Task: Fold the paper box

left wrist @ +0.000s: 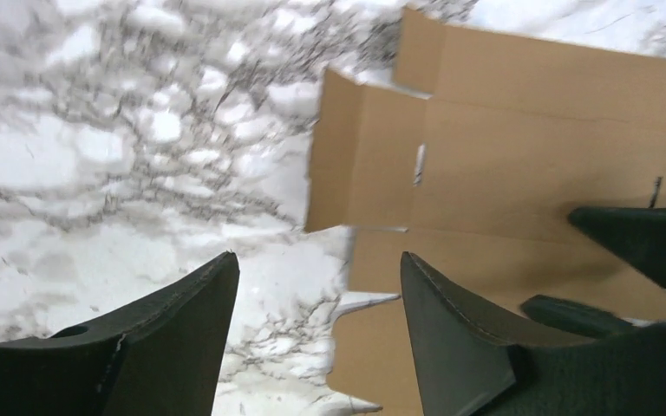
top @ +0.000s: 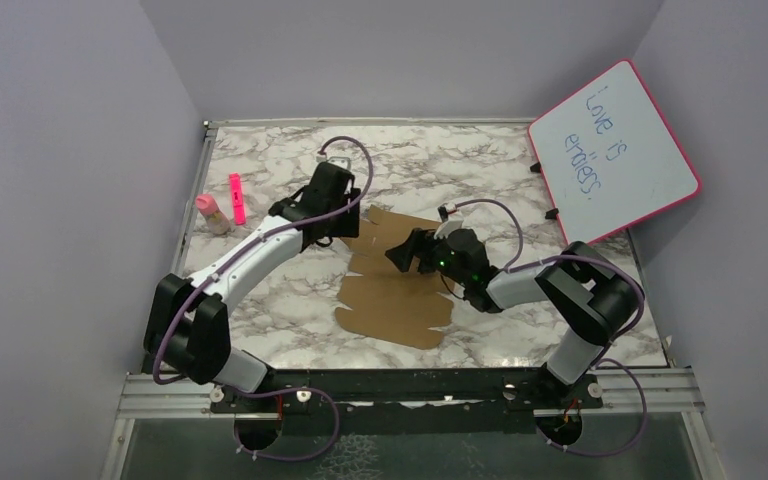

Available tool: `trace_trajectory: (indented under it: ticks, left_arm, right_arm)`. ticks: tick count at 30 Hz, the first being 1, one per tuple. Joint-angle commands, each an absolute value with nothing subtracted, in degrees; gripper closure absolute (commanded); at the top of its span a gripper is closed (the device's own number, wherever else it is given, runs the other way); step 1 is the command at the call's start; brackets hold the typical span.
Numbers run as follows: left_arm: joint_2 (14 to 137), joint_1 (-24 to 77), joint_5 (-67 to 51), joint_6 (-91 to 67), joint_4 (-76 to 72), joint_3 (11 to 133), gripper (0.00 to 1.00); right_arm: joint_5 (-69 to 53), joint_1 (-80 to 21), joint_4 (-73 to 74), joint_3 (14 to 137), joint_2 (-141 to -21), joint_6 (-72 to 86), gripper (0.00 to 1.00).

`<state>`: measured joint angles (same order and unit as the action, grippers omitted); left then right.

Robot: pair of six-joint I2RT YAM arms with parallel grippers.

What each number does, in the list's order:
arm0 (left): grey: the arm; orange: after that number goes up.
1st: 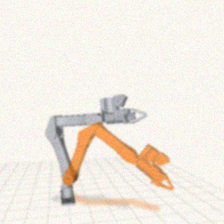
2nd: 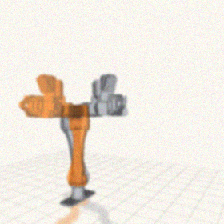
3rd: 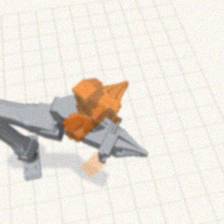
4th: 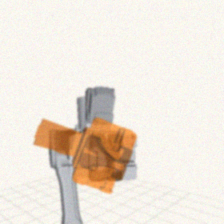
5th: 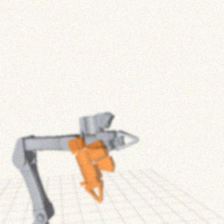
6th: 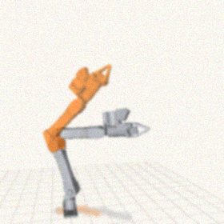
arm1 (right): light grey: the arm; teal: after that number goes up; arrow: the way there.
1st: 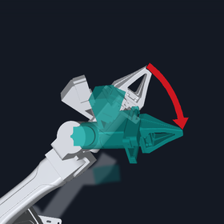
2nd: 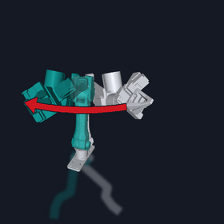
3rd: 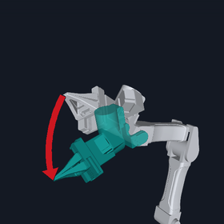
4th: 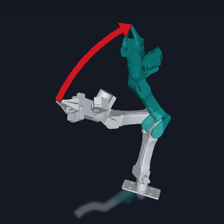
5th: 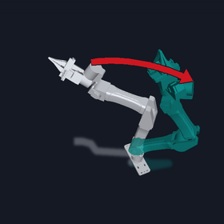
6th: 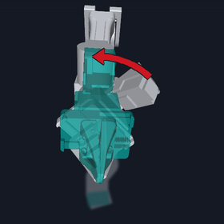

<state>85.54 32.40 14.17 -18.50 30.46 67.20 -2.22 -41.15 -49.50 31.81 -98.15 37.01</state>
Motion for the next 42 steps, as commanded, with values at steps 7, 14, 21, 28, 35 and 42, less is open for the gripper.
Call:
trace_trajectory:
  ticks: [7,14,21,28,35,42]
  left_arm:
    - [81.3,22.2,-10.9,-27.6,13.3,48.0,0.3]
    - [85.0,20.3,-14.7,-30.6,5.7,42.9,0.34]
    - [89.0,20.3,-16.7,-31.6,0.4,40.7,0.45]
    - [89.5,20.4,-17.4,-31.9,0.3,40.3,0.69]
    - [84.8,21.8,-13.8,-31.9,4.1,40.2,0.82]
    - [82.9,27.2,-6.3,-30.9,8.8,43.8,0.88]
  right_arm:
    - [-1.6,-41.3,-46.8,31.0,-98.9,34.2,0.12]
    - [-2.5,-41.3,-46.6,31.8,-100.3,34.1,0.12]
    - [-3.6,-41.3,-47.2,32.5,-102.7,33.9,0.12]
    - [-4.7,-41.3,-48.5,32.4,-104.1,34.3,0.12]
    - [-4.6,-41.3,-48.9,32.9,-105.0,34.3,0.12]
    - [-4.1,-41.3,-49.0,33.3,-105.8,34.4,0.12]
